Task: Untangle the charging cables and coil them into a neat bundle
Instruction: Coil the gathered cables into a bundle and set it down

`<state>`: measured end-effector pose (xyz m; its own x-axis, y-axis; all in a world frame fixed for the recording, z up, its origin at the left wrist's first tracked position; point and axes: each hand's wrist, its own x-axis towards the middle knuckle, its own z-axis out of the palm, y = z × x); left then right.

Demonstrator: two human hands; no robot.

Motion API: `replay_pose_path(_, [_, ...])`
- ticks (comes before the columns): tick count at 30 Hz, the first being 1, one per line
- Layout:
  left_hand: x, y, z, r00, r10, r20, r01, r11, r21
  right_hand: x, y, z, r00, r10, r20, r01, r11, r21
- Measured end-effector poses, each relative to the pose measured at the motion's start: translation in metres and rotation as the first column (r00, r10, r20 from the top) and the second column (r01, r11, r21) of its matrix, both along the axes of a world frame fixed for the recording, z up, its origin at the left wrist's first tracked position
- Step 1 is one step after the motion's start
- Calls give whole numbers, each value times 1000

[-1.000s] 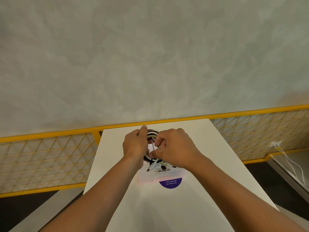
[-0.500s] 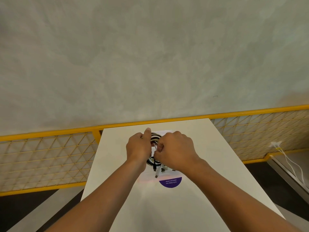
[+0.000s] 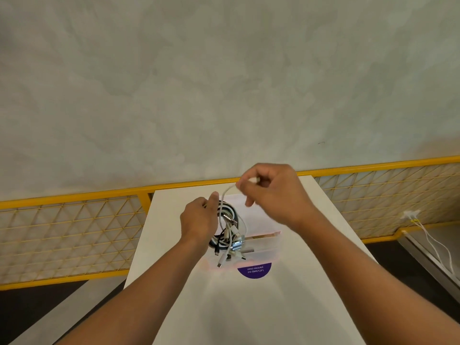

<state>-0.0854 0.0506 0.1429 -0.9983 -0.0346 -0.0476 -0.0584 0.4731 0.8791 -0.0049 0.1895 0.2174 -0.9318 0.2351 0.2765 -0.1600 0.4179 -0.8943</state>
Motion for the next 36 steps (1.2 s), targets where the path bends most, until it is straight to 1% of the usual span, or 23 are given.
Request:
replay_pose_path(3, [0,-4,-2,1000,-15,14,15,1000,12,-7,15,1,988,-135,-71,122,979,-165])
replay_pose_path(7, [-4,-9,-1,1000,-21,18,21,1000,12,-10,33,-8,951,-301,-71,260,902,-344])
replay_pose_path(9, [-5,-12,-2,1000,-16,25,16,1000,0,-12,43,-12,916,-396,-60,331,833,-444])
replay_pose_path(10, [-7,-14,-3,1000,-3,26,3,1000,7,-13,50,-15,889,-456,-39,380,783,-493])
replay_pose_path(11, [-8,-16,-4,999,14,31,-15,1000,22,-13,56,-18,857,-515,-8,435,733,-524])
replay_pose_path(12, [-9,-19,-6,999,34,37,-36,998,42,-14,64,-23,825,-564,28,494,697,-519])
replay_pose_path(13, [-10,-21,-7,998,49,44,-51,997,63,-16,71,-30,797,-600,67,554,681,-479])
replay_pose_path(14, [-11,-21,-8,997,58,48,-62,995,79,-17,77,-41,775,-622,110,607,684,-404])
replay_pose_path(16, [-11,-20,-8,996,66,60,-72,993,93,-19,82,-63,736,-649,191,677,709,-198])
replay_pose_path(17, [-11,-19,-7,996,68,66,-74,993,95,-18,81,-72,722,-655,223,684,723,-94])
replay_pose_path(18, [-11,-17,-8,995,67,68,-74,992,98,-17,79,-78,724,-645,243,666,746,-5])
replay_pose_path(20, [-9,-14,-8,995,73,73,-80,992,97,-16,72,-83,753,-593,287,577,804,147])
replay_pose_path(23, [-7,-9,-8,994,83,77,-89,992,85,-17,57,-80,814,-463,350,369,878,305])
replay_pose_path(25, [-7,-5,-6,994,78,81,-85,993,88,-16,43,-74,884,-337,323,230,917,326])
replay_pose_path(26, [-6,-2,-5,994,74,80,-81,993,88,-15,35,-70,922,-275,275,183,931,316])
replay_pose_path(28, [-6,1,-2,995,68,71,-74,994,84,-12,17,-61,980,-164,110,125,945,303])
replay_pose_path(30, [-5,4,-1,997,59,58,-64,995,77,-9,0,-54,999,-36,-27,44,936,349])
replay_pose_path(32, [-4,5,3,997,47,60,-52,995,88,-11,-11,-52,997,73,-22,-54,885,463])
replay_pose_path(33, [-4,6,4,997,39,65,-45,994,103,-14,-14,-53,996,91,-6,-75,853,517])
replay_pose_path(34, [-2,5,6,997,29,71,-37,992,118,-17,-16,-54,996,87,-2,-71,832,550])
replay_pose_path(36, [0,5,8,997,1,74,-9,994,110,-22,-16,-54,997,64,-29,-38,833,552])
